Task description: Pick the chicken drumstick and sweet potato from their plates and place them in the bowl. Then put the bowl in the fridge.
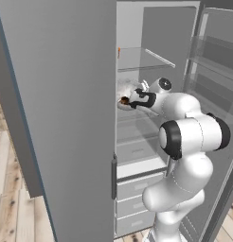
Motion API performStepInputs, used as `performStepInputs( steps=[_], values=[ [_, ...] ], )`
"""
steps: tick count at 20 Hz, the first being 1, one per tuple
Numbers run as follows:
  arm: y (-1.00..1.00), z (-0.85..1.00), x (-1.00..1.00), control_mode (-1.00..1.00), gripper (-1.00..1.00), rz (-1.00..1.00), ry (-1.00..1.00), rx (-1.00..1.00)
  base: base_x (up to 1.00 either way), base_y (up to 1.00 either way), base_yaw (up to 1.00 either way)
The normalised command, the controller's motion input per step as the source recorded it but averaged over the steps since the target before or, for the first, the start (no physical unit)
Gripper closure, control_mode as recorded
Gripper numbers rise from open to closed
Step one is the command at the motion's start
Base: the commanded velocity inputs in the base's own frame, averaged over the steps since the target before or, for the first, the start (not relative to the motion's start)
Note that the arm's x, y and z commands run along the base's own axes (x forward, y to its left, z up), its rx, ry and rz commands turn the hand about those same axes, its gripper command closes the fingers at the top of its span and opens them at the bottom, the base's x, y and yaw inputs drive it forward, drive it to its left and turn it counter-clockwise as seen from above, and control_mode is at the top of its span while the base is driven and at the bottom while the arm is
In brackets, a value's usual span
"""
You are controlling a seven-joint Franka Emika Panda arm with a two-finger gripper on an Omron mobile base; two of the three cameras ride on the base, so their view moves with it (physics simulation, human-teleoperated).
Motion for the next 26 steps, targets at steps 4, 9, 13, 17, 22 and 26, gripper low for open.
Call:
performStepInputs(
  steps=[4, 9, 13, 17, 22, 26],
  values=[
    [0.06, 0.02, -0.09, -1.0, -1.0, 0.0, -0.01, 0.03, 0.0, 0.0, 0.0],
    [0.06, 0.17, -0.11, -1.0, -1.0, 0.0, -0.06, 0.02, 0.0, 0.0, 0.0],
    [0.03, 0.27, -0.22, -1.0, -1.0, 0.0, -0.15, 0.06, 0.0, 0.0, 0.0],
    [0.02, 0.23, -0.39, -1.0, -1.0, 0.0, -0.1, 0.0, 0.0, 0.0, 0.0],
    [0.03, 0.26, -0.48, -1.0, -1.0, 0.0, -0.01, -0.03, 0.0, 0.0, 0.0],
    [0.09, 0.42, -0.46, -1.0, -1.0, 0.0, 0.04, -0.12, 0.0, 0.0, 0.0]
  ],
)
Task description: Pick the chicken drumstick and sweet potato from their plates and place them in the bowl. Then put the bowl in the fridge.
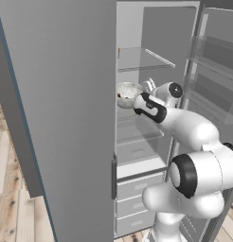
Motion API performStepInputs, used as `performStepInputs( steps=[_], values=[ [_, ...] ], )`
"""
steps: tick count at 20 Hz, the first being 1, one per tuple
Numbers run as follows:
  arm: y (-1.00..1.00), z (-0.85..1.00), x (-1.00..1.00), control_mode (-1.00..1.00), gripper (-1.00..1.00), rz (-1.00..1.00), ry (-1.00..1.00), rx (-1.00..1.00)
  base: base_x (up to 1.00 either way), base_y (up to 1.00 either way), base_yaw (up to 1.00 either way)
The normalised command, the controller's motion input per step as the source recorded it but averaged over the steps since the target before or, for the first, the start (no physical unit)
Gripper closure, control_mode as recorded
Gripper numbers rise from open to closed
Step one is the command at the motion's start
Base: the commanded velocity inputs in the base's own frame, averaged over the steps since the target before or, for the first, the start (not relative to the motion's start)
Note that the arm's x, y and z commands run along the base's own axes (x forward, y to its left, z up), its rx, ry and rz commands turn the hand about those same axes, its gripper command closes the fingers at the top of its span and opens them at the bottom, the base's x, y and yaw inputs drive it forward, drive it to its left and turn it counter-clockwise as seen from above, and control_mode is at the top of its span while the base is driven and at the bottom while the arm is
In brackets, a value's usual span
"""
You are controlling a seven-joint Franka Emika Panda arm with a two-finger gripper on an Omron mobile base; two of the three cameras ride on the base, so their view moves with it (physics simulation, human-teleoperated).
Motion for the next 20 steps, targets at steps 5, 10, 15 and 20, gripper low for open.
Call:
performStepInputs(
  steps=[5, 10, 15, 20],
  values=[
    [0.03, 0.34, -0.64, -1.0, -1.0, 0.0, 0.02, -0.13, 0.0, 0.0, 0.0],
    [0.02, 0.21, -0.83, -1.0, -1.0, 0.0, 0.0, -0.1, 0.0, 0.0, 0.0],
    [0.03, 0.0, -0.94, -1.0, -1.0, 0.09, -0.03, -0.2, 0.0, 0.0, 0.0],
    [0.12, -0.07, -0.94, -1.0, -1.0, 0.16, 0.01, -0.4, 0.0, 0.0, 0.0]
  ],
)
